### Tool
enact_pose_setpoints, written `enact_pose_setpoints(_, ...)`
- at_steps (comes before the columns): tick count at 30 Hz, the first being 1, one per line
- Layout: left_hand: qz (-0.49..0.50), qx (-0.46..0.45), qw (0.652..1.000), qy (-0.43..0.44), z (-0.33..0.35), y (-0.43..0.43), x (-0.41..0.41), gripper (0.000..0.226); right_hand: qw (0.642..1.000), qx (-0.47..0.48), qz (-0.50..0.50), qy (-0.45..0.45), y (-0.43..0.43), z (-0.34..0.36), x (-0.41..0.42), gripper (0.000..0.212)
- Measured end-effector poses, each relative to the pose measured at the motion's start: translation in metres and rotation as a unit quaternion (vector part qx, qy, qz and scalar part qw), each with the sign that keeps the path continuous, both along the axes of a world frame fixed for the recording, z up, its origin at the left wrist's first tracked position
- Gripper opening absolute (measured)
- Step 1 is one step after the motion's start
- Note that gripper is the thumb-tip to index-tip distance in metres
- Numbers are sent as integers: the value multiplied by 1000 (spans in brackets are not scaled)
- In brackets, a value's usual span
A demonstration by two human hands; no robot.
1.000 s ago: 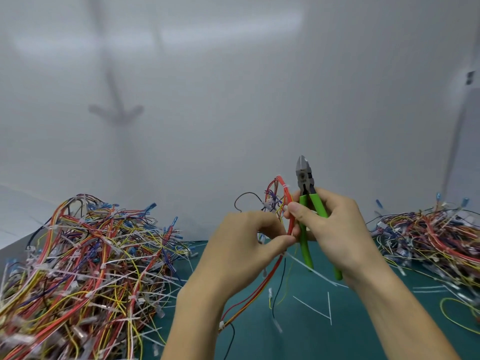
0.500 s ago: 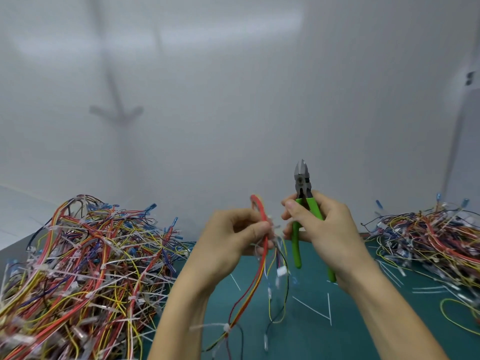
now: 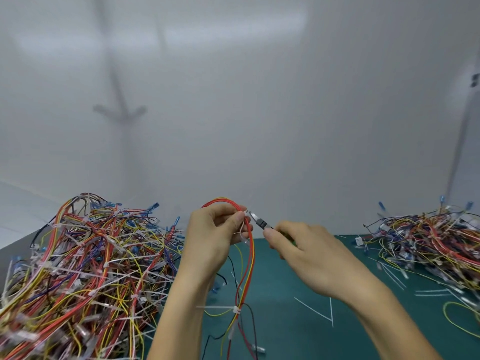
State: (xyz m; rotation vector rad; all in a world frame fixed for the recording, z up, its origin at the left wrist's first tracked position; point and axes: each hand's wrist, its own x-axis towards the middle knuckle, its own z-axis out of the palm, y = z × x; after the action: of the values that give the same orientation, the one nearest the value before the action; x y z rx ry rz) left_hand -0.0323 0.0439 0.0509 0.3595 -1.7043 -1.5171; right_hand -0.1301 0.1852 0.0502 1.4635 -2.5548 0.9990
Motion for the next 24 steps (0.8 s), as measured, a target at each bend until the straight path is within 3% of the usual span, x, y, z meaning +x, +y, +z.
enact_pose_setpoints(12, 10, -61, 998, -34, 5, 6, 0, 13, 998, 7, -27, 53, 3, 5, 3, 49)
enact_pose_setpoints(24, 16, -101, 994, -40, 2, 5, -3, 15, 1000, -6, -11, 14, 2, 4, 0, 51)
